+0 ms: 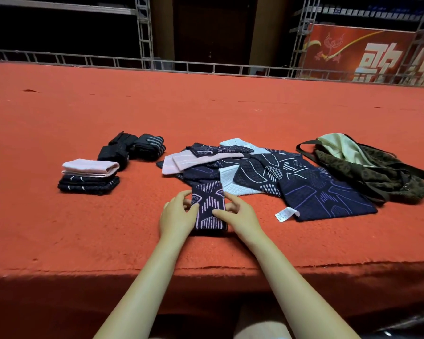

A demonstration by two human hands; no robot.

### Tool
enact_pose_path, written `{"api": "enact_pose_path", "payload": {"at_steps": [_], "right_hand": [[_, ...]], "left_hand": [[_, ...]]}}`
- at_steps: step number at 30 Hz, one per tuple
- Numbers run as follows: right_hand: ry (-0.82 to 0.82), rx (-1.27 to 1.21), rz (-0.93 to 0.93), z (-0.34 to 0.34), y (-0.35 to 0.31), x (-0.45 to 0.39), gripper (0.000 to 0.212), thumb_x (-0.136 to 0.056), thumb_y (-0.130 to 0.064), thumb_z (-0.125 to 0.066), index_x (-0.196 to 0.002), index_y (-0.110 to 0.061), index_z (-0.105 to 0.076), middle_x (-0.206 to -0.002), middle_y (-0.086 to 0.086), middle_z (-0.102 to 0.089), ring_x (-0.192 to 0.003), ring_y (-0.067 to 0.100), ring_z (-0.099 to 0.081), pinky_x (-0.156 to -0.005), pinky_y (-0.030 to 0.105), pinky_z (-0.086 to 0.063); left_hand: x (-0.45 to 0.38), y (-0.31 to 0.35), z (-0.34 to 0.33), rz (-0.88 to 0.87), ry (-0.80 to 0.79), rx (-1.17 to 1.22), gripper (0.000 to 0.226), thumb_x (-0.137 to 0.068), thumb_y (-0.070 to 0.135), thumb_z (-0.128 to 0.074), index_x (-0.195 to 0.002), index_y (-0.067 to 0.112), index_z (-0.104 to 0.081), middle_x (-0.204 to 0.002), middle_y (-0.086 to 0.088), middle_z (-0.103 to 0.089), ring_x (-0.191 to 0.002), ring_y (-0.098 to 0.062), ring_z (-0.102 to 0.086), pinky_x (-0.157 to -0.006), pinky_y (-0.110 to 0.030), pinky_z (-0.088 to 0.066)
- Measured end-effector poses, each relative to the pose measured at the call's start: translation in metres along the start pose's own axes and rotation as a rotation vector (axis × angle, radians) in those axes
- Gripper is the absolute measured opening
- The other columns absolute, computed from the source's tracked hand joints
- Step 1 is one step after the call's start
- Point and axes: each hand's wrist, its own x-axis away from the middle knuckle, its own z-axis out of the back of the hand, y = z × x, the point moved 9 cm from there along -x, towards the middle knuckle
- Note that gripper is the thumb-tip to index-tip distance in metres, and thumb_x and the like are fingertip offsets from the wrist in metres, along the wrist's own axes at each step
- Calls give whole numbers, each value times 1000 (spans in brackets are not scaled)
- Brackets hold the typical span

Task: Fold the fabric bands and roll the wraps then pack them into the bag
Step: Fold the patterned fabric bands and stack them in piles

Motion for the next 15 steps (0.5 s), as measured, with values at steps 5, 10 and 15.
{"api": "enact_pose_path", "payload": {"at_steps": [5,10,15], "right_hand": [[72,-308,38,17,-7,5,33,-84,8,-56,-113,-4,-66,-91,3,-71,-78,8,-65,-70,17,-52],[-28,-324,45,6,-5,8,35,-68,-9,-61,-102,-12,-70,-96,5,-72,-86,15,-65,-80,25,-53],[-2,-304,84,9,-9,8,30,-77,0,-62,-104,-10,-69,-100,11,-71,-87,15,-65,-82,28,-52]], "left_hand": [[1,7,6,-1,32,245,47,-83,23,-68,-127,24,-53,-109,3,-51,-100,-14,-55,-90,-29,-45],[6,14,1,69,-75,577,53,-87,31,-64,-136,26,-44,-130,0,-49,-120,-12,-47,-98,-25,-36],[9,27,-10,-61,-194,479,40,-80,25,-69,-117,26,-56,-117,5,-62,-106,-4,-57,-99,-26,-44]]}}
